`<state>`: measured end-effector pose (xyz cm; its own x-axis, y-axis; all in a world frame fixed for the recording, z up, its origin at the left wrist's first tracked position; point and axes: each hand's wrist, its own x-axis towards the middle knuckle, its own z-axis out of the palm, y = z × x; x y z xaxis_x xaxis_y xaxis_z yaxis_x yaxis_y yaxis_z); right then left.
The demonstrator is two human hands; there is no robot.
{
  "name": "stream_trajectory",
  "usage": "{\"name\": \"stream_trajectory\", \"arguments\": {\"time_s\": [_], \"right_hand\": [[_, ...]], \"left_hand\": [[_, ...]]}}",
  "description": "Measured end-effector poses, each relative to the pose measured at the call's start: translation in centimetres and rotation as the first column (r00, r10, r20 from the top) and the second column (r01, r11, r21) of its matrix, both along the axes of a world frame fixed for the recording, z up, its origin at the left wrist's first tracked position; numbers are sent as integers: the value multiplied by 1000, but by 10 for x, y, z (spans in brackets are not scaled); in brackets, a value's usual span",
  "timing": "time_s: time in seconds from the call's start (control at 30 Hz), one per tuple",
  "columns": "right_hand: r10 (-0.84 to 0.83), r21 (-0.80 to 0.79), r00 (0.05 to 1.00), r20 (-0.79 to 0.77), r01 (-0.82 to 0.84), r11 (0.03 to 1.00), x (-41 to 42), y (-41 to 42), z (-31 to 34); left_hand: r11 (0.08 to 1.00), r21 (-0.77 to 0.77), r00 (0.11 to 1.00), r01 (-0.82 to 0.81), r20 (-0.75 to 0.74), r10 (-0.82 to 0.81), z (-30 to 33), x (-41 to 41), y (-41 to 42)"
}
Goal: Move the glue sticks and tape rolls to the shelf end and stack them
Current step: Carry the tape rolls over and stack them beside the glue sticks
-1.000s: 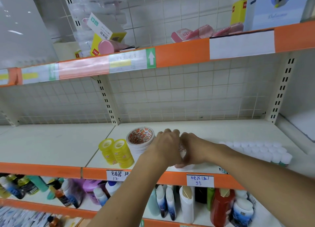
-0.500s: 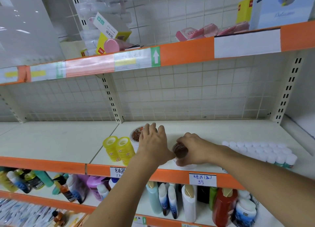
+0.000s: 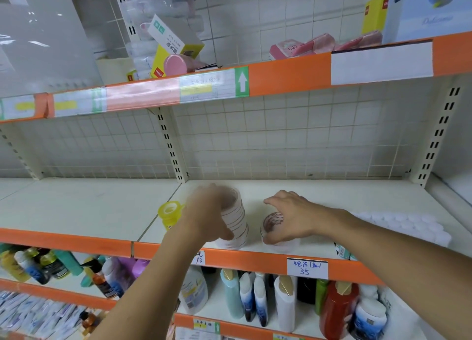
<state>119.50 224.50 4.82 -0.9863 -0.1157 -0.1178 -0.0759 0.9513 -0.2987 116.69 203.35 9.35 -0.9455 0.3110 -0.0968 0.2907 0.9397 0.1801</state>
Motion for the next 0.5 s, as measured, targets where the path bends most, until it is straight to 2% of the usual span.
{"name": "stream_trajectory", "arguments": {"time_s": [0.2,0.3,0.4,0.5], "right_hand": [[31,-53,998,-51,-33,998,-6,-18,0],[51,-64,998,-32,-53,997,-7,-28,-3],[52,-64,998,-19,-54,996,-9,-34,-6],[39,-76,999,-3,-39,996,-12,-40,-8]], "left_hand": [[978,199,998,-59,28,55,-19,-4,-16],[957,285,997,-56,-28,67,-29,-2,-22],[952,305,992,-22,-109,58,-35,-2,-30],[962,273,994,-10,-104,40,-39,-5,-38]]}}
